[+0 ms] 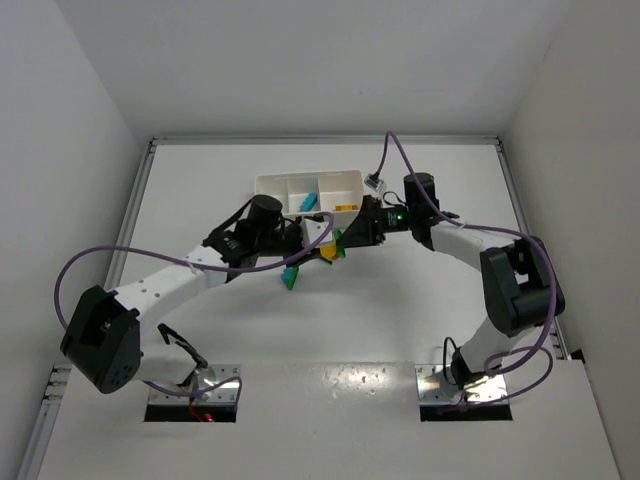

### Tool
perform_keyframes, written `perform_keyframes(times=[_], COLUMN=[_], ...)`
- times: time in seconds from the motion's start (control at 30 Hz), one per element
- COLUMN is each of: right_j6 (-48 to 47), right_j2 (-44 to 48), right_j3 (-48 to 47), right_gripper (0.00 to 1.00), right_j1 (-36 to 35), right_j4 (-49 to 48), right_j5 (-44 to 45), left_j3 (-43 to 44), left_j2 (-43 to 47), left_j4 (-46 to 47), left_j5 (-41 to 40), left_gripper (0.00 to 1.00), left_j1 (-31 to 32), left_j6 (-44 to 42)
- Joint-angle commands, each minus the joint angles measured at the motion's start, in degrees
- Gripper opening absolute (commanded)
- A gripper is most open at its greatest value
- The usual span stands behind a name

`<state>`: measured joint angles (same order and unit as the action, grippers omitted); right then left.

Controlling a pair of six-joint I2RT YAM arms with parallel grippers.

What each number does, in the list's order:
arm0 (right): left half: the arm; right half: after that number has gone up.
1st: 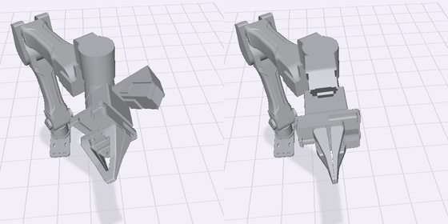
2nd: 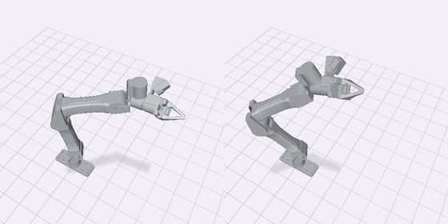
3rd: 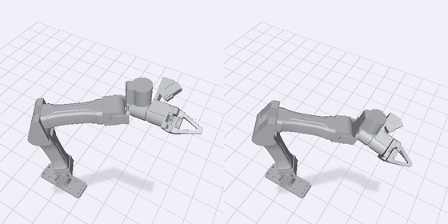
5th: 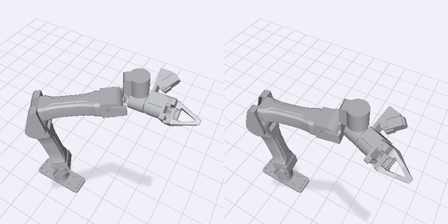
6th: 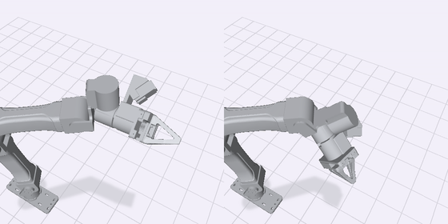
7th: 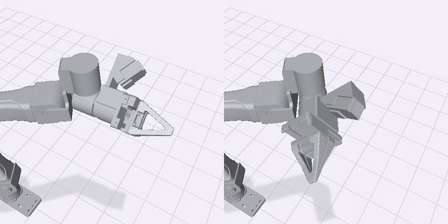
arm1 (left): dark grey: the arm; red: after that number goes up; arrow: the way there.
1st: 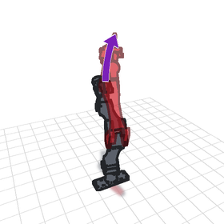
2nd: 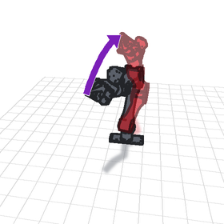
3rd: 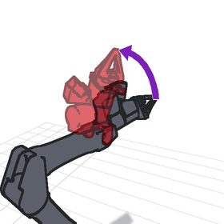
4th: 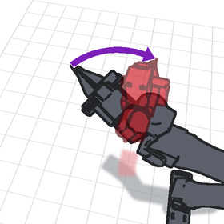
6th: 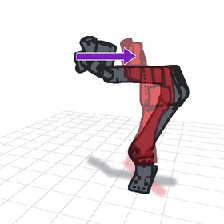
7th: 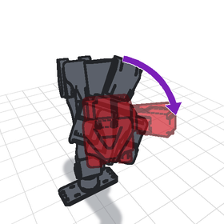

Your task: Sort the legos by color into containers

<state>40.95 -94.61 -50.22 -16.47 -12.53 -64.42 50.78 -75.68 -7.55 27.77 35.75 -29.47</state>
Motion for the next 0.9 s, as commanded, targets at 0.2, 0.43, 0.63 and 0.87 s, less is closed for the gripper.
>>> perform_keyframes(times=[0.2, 0.43, 0.63, 0.87], right_j6=[-1.4, -3.7, -7.7, -13.2], right_j2=[-2.8, -1.7, 2.7, 6.8], right_j3=[-4.7, -5.2, -2.7, -1.4], right_gripper=[0.50, 0.07, 0.00, 0.00], right_j1=[-0.8, -0.8, 0.8, 3.3], right_j4=[-1.4, -0.8, 2.2, 7.6], right_j5=[0.5, -1.2, -1.2, -1.8], left_j3=[0.7, -1.6, -3.3, -5.3], left_j2=[3.0, 3.0, 4.7, 7.1], left_j4=[2.7, 2.7, 2.1, -0.2], left_j5=[0.4, -2.8, -5.3, -8.7], left_gripper=[0.09, 0.09, 0.09, 0.08], left_j1=[1.0, 1.0, -0.1, -1.3], left_j6=[-0.2, -0.8, 0.5, 5.7])
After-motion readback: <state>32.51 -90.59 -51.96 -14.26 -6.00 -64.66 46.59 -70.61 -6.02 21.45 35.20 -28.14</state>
